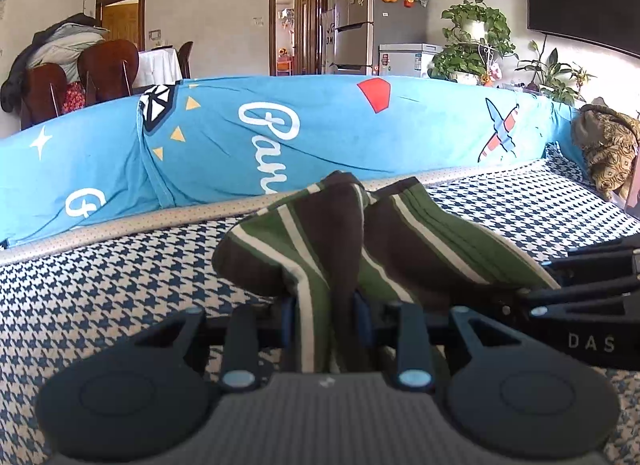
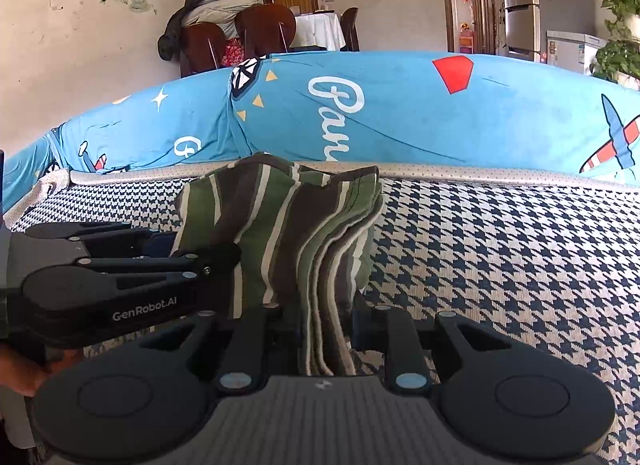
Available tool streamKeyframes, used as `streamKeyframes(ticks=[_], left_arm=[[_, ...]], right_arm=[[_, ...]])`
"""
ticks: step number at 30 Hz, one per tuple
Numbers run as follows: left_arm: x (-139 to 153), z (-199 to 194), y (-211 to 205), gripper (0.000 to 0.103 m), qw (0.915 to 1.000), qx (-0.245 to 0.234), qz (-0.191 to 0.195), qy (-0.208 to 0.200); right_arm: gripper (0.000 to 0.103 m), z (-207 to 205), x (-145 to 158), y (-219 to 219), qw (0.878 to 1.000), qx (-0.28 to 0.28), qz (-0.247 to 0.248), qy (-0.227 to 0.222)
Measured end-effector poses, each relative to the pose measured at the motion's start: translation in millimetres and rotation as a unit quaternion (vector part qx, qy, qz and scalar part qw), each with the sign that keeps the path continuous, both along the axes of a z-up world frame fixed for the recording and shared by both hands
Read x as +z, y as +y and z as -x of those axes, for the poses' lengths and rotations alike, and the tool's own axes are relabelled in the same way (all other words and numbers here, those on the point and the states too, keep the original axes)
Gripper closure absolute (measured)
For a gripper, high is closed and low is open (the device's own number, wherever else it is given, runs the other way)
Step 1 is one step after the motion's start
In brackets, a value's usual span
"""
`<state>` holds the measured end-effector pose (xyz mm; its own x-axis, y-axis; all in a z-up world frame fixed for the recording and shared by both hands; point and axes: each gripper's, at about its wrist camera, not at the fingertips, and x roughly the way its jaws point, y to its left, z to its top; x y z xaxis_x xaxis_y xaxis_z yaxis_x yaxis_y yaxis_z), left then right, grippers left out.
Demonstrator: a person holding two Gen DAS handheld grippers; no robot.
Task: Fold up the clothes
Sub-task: 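Grip the folded shirt edge with both grippers and lift it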
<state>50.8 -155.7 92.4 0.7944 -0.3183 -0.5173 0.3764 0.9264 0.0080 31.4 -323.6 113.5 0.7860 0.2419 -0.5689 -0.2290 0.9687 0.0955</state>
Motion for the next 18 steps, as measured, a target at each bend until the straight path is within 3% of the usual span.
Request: streamKeyframes(ticks=[18], left_arm=[[29, -9, 19, 0.075, 0.998, 0.039, 0.006, -0.05]], right_arm=[[0.081, -7, 23, 28, 0.998, -0.007, -0.011, -0.058]])
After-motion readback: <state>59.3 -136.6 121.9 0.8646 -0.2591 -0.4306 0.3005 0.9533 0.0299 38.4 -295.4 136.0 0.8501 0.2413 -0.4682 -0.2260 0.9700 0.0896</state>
